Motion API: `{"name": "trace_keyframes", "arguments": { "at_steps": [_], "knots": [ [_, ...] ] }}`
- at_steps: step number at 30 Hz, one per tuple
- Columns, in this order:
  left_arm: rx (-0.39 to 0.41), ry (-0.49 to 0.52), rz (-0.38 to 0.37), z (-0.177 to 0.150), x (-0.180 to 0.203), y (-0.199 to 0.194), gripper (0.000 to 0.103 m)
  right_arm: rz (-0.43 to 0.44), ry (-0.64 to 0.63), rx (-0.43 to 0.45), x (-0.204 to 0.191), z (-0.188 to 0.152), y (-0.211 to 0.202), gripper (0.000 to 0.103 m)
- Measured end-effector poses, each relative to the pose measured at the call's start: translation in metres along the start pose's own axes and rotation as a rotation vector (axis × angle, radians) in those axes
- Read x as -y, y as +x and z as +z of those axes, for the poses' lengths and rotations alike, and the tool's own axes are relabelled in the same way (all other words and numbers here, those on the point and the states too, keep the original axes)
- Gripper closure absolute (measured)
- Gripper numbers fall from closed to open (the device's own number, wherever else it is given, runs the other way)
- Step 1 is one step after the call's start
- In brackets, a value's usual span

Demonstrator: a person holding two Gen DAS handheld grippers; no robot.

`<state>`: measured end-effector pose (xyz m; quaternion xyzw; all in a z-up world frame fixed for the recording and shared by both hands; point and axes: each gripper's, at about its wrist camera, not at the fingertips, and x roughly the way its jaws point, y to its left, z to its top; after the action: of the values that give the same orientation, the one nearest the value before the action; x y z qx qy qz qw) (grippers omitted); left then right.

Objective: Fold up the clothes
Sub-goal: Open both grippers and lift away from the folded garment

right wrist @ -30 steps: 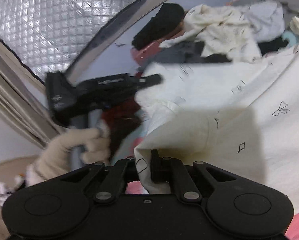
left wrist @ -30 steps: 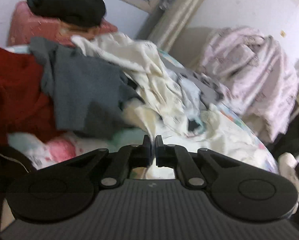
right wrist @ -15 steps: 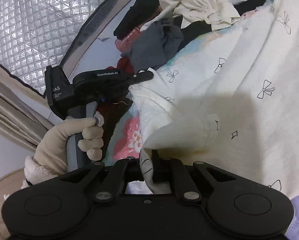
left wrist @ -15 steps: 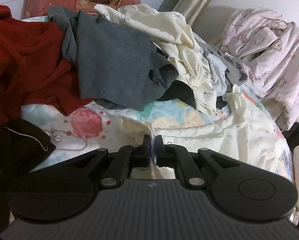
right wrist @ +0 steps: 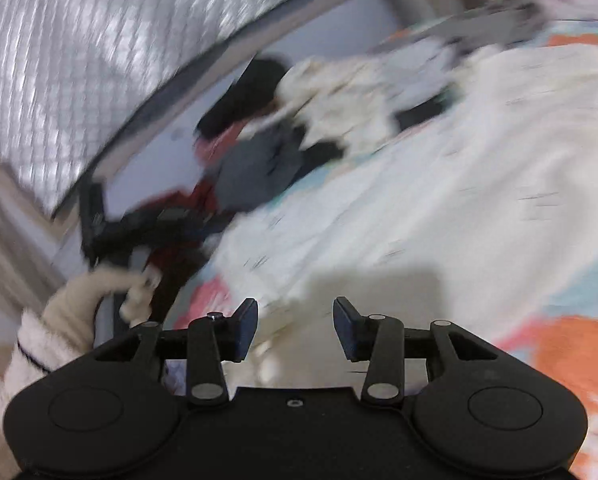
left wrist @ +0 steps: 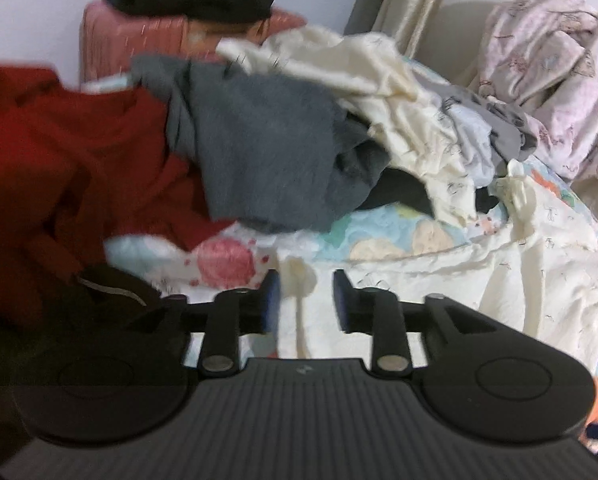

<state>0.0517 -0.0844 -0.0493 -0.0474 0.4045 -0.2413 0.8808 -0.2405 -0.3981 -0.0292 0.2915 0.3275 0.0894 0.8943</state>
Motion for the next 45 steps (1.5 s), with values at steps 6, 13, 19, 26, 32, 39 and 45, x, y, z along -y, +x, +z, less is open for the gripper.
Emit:
{"name": "trace_keyframes", "arguments": {
  "at_steps": [6,13,19,26,32,39,45],
  "knots": [
    [-0.057,0.109,-0.155,0.023,0.055,-0.033,0.062,-0.233,0.078,0.145,0.054,0.004,-0.070,0.055],
    [-0.129,0.441,-0.252,-0.021,0.128,-0.068,0.033,-0.306,0.064,0.194,0.085,0.016,-0.116,0.050],
    [-0.185,0.277,-0.202,-0.089,0.115,-0.049,0.033,-0.261,-0.001,0.145,0.095,0.019,-0.115,0.049],
    [-0.100,0.042,0.039,-0.139,0.066,-0.068,0.098,-0.278,-0.093,0.080,0.121,0.031,-0.121,0.048],
    [-0.075,-0.003,0.162,-0.148,0.063,-0.095,0.086,-0.288,-0.192,0.023,0.149,0.045,-0.124,0.048],
    [0.026,0.129,0.242,-0.130,0.117,-0.134,0.068,-0.261,-0.238,-0.045,0.185,0.068,-0.125,0.048],
    [-0.008,0.362,0.039,-0.090,0.208,-0.106,0.050,-0.263,-0.288,-0.103,0.191,0.120,-0.138,0.046]
  ]
}}
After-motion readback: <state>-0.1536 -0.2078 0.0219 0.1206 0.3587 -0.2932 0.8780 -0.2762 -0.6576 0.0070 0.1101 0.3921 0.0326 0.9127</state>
